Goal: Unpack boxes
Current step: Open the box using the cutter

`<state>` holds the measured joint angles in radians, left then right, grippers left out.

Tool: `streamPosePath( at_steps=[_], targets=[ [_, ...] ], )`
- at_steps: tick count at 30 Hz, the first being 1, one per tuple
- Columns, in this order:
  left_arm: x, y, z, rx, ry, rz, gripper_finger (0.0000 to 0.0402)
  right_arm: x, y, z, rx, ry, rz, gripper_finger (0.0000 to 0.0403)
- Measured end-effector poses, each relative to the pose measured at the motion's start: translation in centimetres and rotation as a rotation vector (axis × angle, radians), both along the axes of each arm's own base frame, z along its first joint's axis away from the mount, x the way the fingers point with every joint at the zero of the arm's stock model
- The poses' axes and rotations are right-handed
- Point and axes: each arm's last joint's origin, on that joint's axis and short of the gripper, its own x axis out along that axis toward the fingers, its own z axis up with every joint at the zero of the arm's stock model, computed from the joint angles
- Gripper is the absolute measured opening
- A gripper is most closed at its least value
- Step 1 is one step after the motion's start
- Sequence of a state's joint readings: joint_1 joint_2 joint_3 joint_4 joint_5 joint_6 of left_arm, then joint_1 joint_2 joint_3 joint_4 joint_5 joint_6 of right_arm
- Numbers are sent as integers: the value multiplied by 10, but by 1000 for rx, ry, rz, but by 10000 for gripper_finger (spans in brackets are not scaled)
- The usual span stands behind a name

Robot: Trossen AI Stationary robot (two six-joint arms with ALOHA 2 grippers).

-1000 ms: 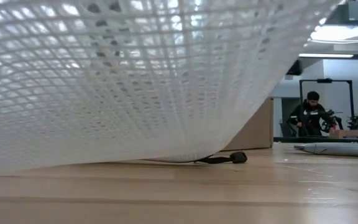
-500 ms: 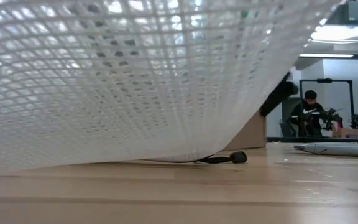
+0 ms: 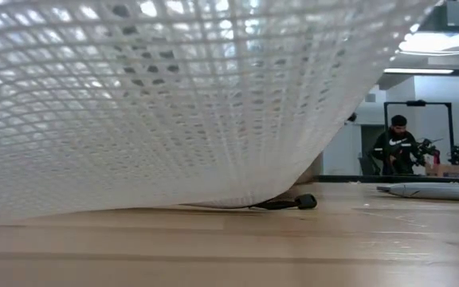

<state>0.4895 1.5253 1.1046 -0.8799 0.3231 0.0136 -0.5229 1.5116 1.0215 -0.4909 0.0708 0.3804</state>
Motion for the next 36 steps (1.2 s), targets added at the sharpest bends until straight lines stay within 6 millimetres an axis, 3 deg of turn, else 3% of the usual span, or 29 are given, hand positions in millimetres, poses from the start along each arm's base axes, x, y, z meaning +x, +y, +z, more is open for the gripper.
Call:
streamPosePath(
  at_steps=[6,11,14,18,23,29,36],
  targets=[
    [9,-17,2,-30,-16,-55,109,-3,-14,13,-29,-14,38,270],
    [-2,-17,20,-30,49,-33,109,-18,6,32,51,133,107,270],
    [-9,-10,39,112,17,0,109,-24,30,48,88,151,126,270],
    [-14,15,54,287,-111,101,109,-25,70,64,213,44,110,270],
    [-22,54,58,361,-216,188,109,-18,138,64,387,61,121,270],
    [-23,86,47,311,-328,180,109,-1,213,53,541,27,96,270],
    [-4,103,21,333,-331,130,109,28,259,16,646,48,53,270]
  ],
)
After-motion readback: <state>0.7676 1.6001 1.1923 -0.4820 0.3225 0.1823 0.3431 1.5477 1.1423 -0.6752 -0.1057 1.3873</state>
